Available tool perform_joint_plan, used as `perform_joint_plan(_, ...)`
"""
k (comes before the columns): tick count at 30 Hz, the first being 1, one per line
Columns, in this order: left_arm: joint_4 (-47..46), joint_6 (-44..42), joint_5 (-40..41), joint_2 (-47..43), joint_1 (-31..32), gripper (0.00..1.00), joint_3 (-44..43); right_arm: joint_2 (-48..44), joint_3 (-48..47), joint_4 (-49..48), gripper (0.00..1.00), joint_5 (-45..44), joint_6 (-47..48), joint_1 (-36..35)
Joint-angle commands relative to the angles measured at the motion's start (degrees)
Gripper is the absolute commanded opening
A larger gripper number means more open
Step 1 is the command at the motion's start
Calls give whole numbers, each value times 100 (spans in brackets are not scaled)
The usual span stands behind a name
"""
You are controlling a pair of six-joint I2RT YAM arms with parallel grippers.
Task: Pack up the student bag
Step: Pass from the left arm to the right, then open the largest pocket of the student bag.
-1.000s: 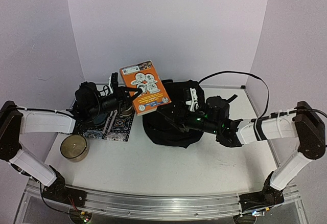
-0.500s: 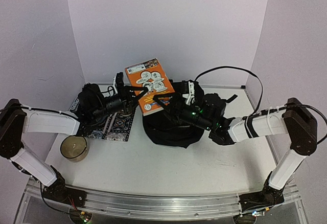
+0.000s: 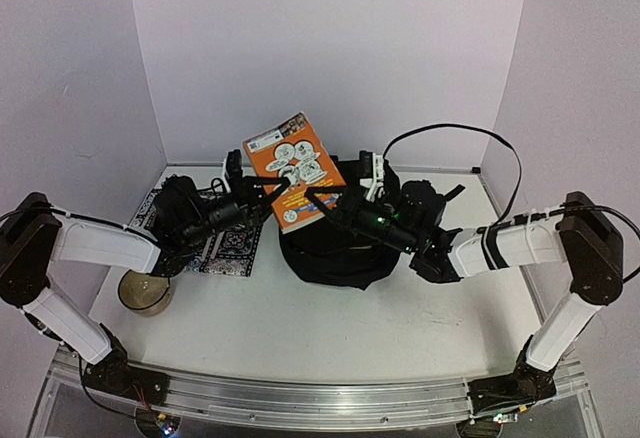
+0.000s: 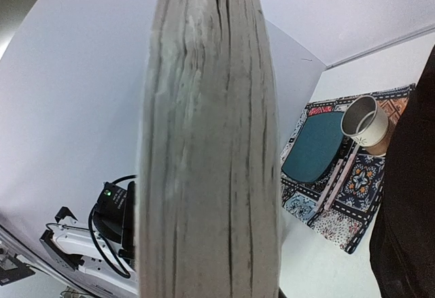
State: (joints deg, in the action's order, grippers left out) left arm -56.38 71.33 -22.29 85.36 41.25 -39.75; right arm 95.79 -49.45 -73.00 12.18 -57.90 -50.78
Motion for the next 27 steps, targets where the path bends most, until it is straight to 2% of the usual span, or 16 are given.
perform_joint_plan(1, -614, -472, -149, -12, -60, 21, 199, -502, 258, -1927, 0, -30, 320, 153)
perform_joint_plan(6, -240, -1409, -413, 80, -307, 51, 292, -970, 727, -1561, 0, 63, 359, 527)
perform_joint_plan(9, 760, -2492, -542, 100, -340, 65, 64, -1433, 993, -915, 0, 56, 512, 789)
perform_joint_plan(13, 2330, -4152, -312, 26, -337, 78, -352, -2183, 1205, 244, 0, 38, 846, 1160)
perform_joint_plan(17, 3149, -5344, -5, -33, -262, 85, -606, -2921, 1182, 1794, 0, -295, 1356, 1418)
perform_joint_plan(19, 3620, -6032, 365, -20, -4, 91, -808, -3267, 1163, 2408, 0, -490, 1496, 1528)
perform_joint_plan(22, 4217, -6933, 1199, 107, 589, 93, -1150, -3603, 1102, 3067, 0, -731, 1682, 1612)
perform_joint_plan(27, 4647, -8041, 2186, 512, 1115, 94, -1735, -3896, 1020, 3573, 0, -872, 1828, 1631)
